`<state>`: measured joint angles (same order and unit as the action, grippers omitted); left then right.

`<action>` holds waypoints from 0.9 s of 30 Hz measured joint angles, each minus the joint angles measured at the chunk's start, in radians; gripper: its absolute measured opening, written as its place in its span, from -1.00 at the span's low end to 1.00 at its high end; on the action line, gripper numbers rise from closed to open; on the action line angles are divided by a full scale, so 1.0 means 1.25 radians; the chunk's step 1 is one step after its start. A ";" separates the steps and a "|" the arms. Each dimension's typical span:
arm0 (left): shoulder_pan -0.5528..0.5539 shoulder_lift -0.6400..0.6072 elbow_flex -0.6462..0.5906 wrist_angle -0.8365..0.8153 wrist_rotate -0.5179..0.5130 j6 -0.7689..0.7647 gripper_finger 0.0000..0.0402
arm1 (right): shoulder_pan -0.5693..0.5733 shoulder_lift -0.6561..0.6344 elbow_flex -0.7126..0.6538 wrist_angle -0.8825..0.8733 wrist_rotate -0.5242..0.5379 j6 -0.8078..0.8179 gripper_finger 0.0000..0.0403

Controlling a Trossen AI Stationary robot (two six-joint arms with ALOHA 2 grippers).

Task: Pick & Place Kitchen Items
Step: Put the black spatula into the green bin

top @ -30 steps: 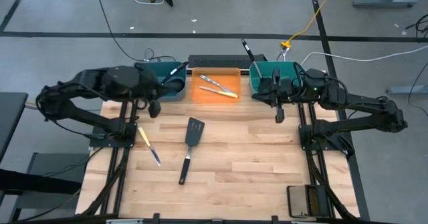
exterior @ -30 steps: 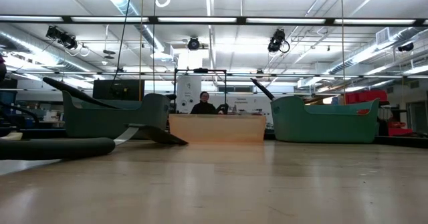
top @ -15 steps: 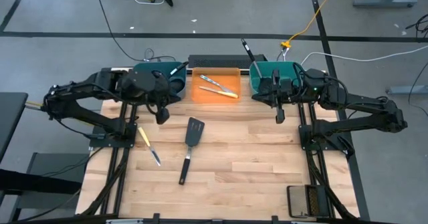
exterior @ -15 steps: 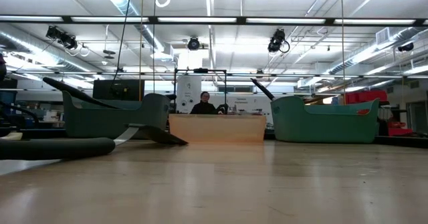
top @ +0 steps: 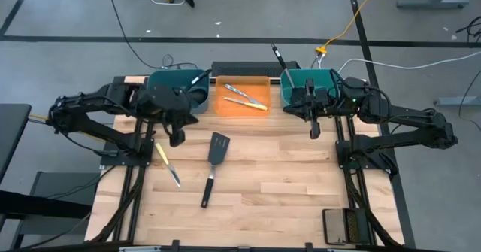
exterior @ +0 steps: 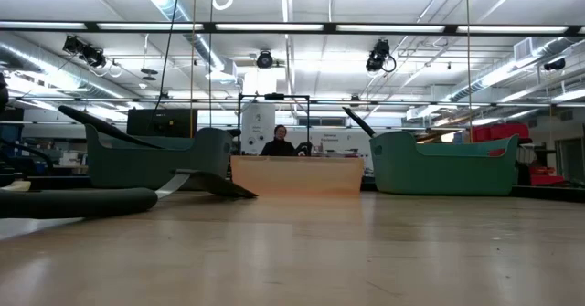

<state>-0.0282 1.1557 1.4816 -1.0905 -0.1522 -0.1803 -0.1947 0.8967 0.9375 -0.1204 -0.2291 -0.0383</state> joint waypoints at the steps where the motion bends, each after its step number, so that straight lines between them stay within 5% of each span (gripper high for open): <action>1: -0.009 -0.001 -0.010 -0.003 0.000 0.002 -0.99 | 0.000 0.000 0.000 0.000 0.000 0.000 -0.98; 16: -0.073 -0.146 -0.272 0.040 0.089 0.003 -0.99 | 0.000 0.000 0.000 -0.008 0.002 -0.001 -0.98; 27: -0.073 -0.184 -0.310 0.080 0.104 0.002 -0.99 | 0.000 0.001 0.000 -0.021 0.002 0.002 -0.98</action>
<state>-0.1192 0.9252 1.0937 -0.9900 -0.0216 -0.1778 -0.1944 0.8974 0.9379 -0.1466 -0.2260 -0.0362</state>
